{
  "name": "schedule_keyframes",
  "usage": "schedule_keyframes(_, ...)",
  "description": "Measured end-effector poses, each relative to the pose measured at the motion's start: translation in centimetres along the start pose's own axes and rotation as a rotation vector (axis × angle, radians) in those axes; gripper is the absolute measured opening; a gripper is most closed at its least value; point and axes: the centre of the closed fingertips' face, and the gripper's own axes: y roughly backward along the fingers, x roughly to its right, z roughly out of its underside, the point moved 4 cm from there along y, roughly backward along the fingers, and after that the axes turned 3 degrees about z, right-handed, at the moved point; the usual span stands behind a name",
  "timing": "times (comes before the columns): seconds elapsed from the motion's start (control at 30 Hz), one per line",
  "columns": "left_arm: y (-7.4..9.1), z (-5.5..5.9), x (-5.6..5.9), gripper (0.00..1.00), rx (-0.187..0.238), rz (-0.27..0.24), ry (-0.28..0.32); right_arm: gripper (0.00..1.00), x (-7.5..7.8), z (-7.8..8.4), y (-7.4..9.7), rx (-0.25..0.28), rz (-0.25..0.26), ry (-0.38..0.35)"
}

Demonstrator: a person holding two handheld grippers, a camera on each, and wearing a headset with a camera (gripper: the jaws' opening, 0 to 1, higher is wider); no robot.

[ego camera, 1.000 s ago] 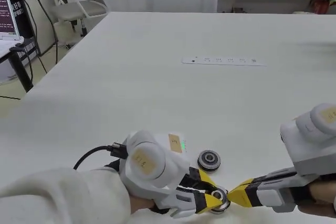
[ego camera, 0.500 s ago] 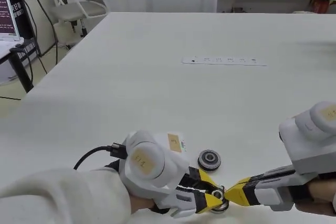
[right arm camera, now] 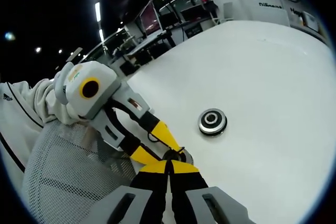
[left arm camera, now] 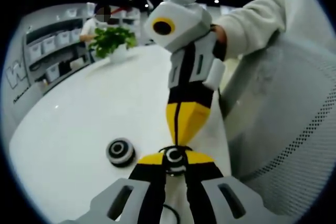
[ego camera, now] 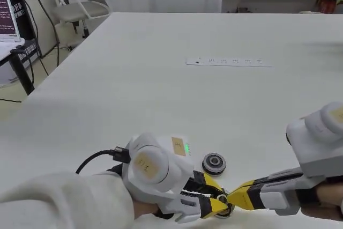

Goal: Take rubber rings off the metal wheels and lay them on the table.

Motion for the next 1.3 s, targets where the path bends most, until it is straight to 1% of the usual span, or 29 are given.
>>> schedule_keyframes(0.07, 0.0, 0.0, 0.0, 0.14, 0.000, 0.000, 0.002, 0.00, 0.1, -0.1, 0.1, 0.007, 0.001, -0.005)
schedule_keyframes(0.13, 0.0, 0.0, 0.0, 0.14, 0.002, -0.002, 0.004, 0.00, 0.3, 0.0, 0.1, 0.006, 0.013, -0.014)
schedule_keyframes(0.33, 0.0, 0.0, 0.1, 0.14, -0.002, -0.006, -0.009, 0.00, 0.5, 0.2, 0.0, -0.006, 0.029, -0.005)
schedule_keyframes(0.43, 0.0, -0.1, 0.1, 0.14, -0.008, -0.006, -0.005, 0.00, 0.6, 0.2, 0.1, -0.010, 0.031, -0.015)
schedule_keyframes(0.5, 0.0, -0.2, 0.1, 0.14, -0.025, 0.004, -0.017, 0.00, 0.7, 0.2, 0.1, -0.009, 0.030, -0.016)
schedule_keyframes(0.53, 0.2, -0.4, 0.0, 0.15, -0.018, 0.009, -0.015, 0.00, 0.7, 0.1, 0.1, -0.008, 0.029, -0.015)
schedule_keyframes(0.6, 0.5, -0.6, 0.0, 0.19, -0.020, 0.022, -0.009, 0.00, 0.6, 0.1, 0.1, -0.005, 0.029, -0.013)
schedule_keyframes(0.67, 0.7, -0.8, 0.2, 0.20, -0.023, 0.031, -0.008, 0.00, 0.6, 0.1, 0.1, -0.003, 0.026, -0.018)
schedule_keyframes(0.73, 1.0, -1.2, 0.3, 0.22, -0.019, 0.037, -0.006, 0.00, 0.7, 0.1, 0.1, -0.001, 0.026, -0.020)
schedule_keyframes(0.8, 1.2, -1.7, 0.6, 0.23, -0.002, 0.044, -0.007, 0.00, 0.8, 0.0, 0.2, 0.000, 0.026, -0.022)
schedule_keyframes(0.9, 1.6, -2.5, 0.7, 0.27, 0.010, 0.040, -0.030, 0.00, 0.8, 0.0, 0.2, 0.003, 0.025, -0.023)
schedule_keyframes(0.93, 1.7, -2.6, 0.7, 0.29, 0.012, 0.039, -0.032, 0.00, 0.8, 0.0, 0.2, 0.004, 0.025, -0.023)
schedule_keyframes(1.03, 2.3, -3.4, 0.6, 0.34, 0.033, 0.032, -0.028, 0.00, 0.9, -0.1, 0.3, 0.009, 0.022, -0.029)
schedule_keyframes(1.13, 2.8, -4.2, 0.9, 0.36, 0.046, 0.032, -0.027, 0.00, 0.8, 0.0, 0.3, 0.011, 0.015, -0.032)
schedule_keyframes(1.17, 3.1, -4.5, 1.0, 0.37, 0.054, 0.035, -0.033, 0.00, 0.7, -0.1, 0.3, 0.013, 0.011, -0.032)
schedule_keyframes(1.3, 4.1, -5.4, 1.2, 0.50, 0.062, 0.033, -0.041, 0.00, 0.7, -0.2, 0.4, 0.022, 0.005, -0.030)
